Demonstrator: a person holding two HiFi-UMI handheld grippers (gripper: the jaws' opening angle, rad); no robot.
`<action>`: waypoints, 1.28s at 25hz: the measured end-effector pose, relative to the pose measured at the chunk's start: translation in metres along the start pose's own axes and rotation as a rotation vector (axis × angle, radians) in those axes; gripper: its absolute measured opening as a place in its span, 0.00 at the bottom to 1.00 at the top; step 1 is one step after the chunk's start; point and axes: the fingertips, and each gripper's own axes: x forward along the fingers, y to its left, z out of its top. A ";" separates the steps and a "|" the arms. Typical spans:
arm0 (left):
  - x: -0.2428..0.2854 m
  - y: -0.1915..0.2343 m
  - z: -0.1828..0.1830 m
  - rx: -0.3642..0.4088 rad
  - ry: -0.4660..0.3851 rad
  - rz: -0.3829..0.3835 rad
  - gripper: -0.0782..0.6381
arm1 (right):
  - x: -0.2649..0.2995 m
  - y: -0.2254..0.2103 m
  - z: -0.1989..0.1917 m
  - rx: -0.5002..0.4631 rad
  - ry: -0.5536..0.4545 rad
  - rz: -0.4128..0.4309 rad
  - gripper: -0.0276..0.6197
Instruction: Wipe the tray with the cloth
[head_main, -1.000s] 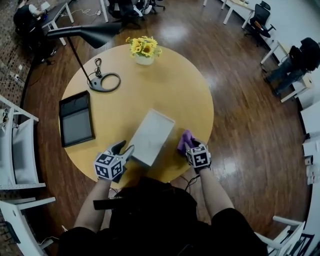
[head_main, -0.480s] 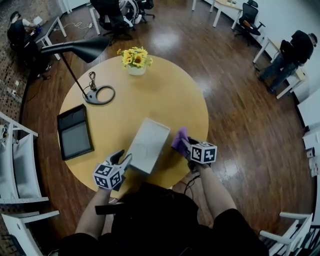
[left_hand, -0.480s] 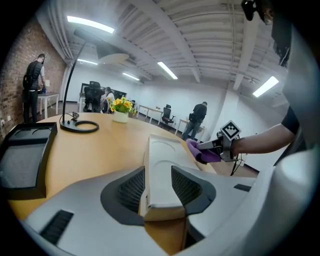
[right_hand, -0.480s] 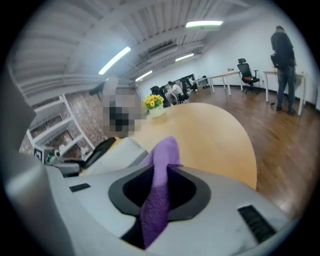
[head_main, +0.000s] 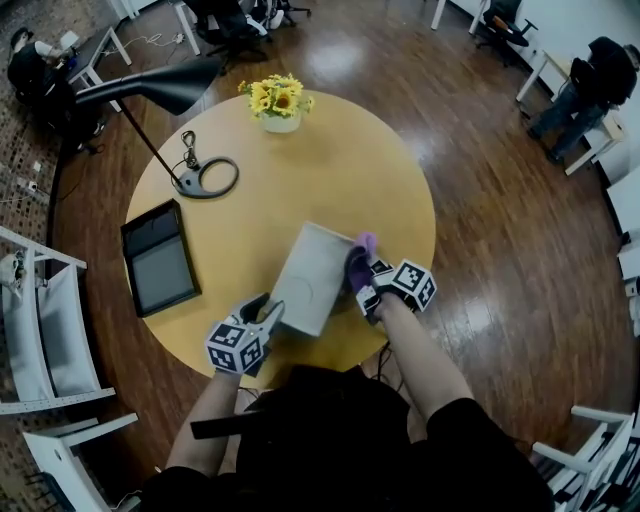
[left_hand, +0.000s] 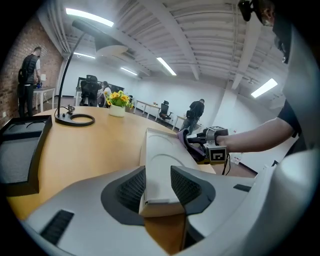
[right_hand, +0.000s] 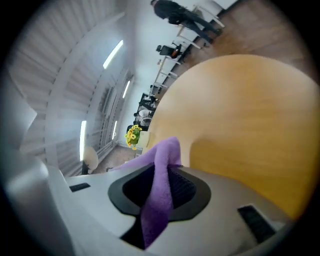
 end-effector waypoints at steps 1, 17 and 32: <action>0.001 0.000 0.000 0.008 0.003 -0.001 0.32 | 0.000 -0.005 -0.002 0.036 -0.013 -0.003 0.17; 0.001 0.008 -0.009 -0.038 -0.020 -0.028 0.32 | -0.022 -0.007 -0.065 -0.241 0.134 -0.163 0.16; -0.002 0.004 -0.011 0.011 -0.003 -0.125 0.32 | -0.064 0.002 -0.125 -0.102 -0.062 -0.001 0.16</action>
